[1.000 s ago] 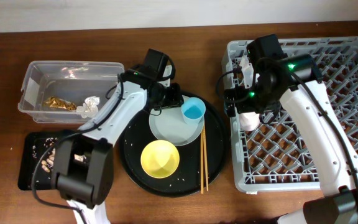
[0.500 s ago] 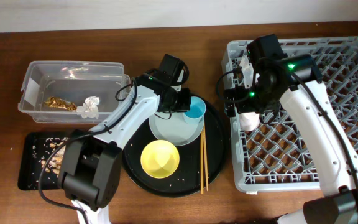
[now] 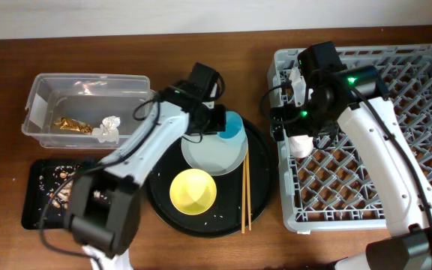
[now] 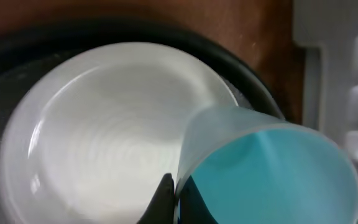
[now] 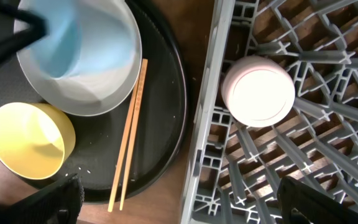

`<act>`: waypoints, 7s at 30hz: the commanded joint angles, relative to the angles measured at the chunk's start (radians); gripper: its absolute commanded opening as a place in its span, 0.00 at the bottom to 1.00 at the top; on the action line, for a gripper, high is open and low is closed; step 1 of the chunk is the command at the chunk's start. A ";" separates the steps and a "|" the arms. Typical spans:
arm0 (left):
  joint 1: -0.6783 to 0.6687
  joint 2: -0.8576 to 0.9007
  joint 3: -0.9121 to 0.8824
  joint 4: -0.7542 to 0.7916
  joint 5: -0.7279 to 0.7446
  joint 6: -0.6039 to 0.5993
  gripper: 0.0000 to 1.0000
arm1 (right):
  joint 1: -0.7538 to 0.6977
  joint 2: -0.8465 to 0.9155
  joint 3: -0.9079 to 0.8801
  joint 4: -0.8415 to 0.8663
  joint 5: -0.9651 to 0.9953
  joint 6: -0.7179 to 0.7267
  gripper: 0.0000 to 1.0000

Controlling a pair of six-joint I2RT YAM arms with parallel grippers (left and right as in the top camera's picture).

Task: Sort waste into correct bins and load items into the dishwasher rack
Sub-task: 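Grasp the blue cup with the left gripper and lift it, then pass the blue cup from the left gripper to the right gripper, then lower the blue cup upside down into the dish rack with the right gripper, then move the right gripper to the yellow bowl and grasp its rim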

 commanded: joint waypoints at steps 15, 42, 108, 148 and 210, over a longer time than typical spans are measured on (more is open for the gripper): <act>0.347 -0.356 0.065 -0.354 0.995 0.520 0.01 | -0.045 -0.023 0.022 0.014 -1.036 -0.526 0.98; 0.290 -0.356 0.065 -0.240 1.142 0.553 0.00 | 0.003 -0.023 0.022 0.009 -1.415 -0.987 0.75; 0.361 -0.356 0.065 -0.322 0.840 0.553 0.27 | -0.101 -0.023 0.021 0.114 -1.276 -0.896 0.50; 0.447 -0.356 0.064 -0.423 0.630 0.553 0.99 | -0.224 0.243 0.035 0.496 0.026 -0.160 0.84; 0.489 -0.429 0.074 -0.412 -0.796 0.554 0.99 | 0.777 0.162 -0.430 0.826 -0.083 0.080 0.04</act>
